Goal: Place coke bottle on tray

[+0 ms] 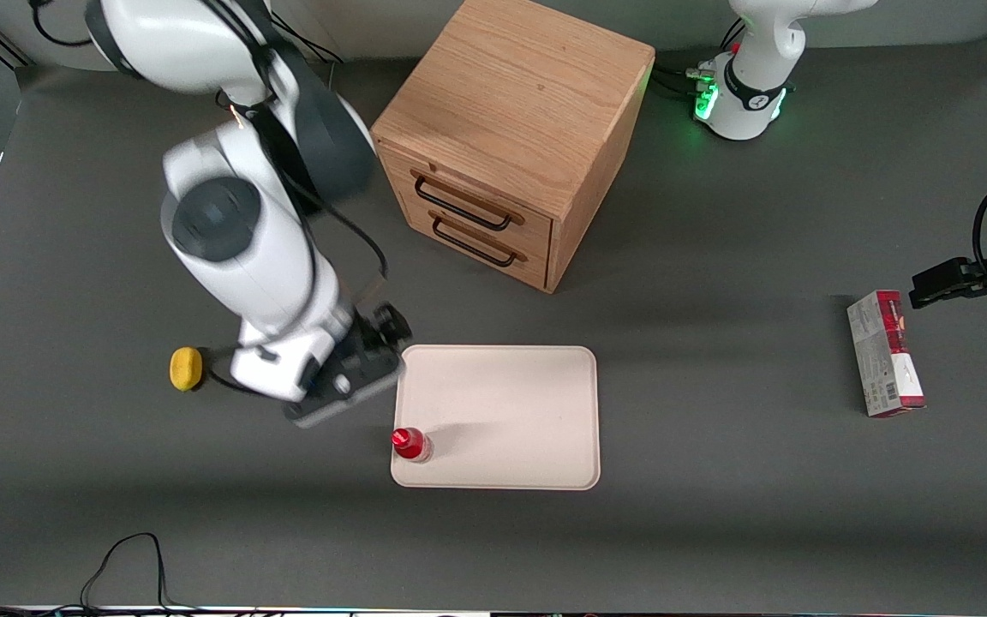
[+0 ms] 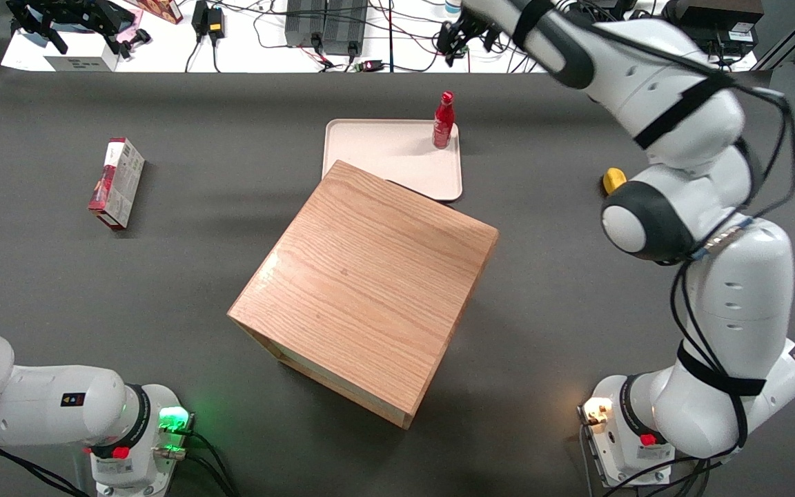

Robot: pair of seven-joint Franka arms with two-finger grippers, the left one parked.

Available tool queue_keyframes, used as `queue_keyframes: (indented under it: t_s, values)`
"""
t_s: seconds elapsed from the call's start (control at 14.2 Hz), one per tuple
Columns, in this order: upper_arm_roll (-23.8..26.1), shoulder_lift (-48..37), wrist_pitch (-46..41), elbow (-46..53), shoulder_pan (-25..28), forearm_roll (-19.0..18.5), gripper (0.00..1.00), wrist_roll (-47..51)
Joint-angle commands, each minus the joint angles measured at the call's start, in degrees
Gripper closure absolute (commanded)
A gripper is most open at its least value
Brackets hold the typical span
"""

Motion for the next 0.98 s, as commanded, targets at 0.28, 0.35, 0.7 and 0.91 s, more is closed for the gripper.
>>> queue_keyframes:
  t_s: [0.28,0.35,0.7,0.91]
  values:
    - [-8.3,-27.1,2.2,-32.7,-0.6,-1.7,0.00,1.0]
    - [-10.8,-29.3,2.3,-35.1,-0.6,-1.6,0.00,0.6]
    - [-7.2,-36.9,5.5,-45.3,-13.7,-1.7,0.00,-2.8]
    - [-3.4,-37.9,5.4,-46.1,-21.3,-1.6,0.00,-5.0]
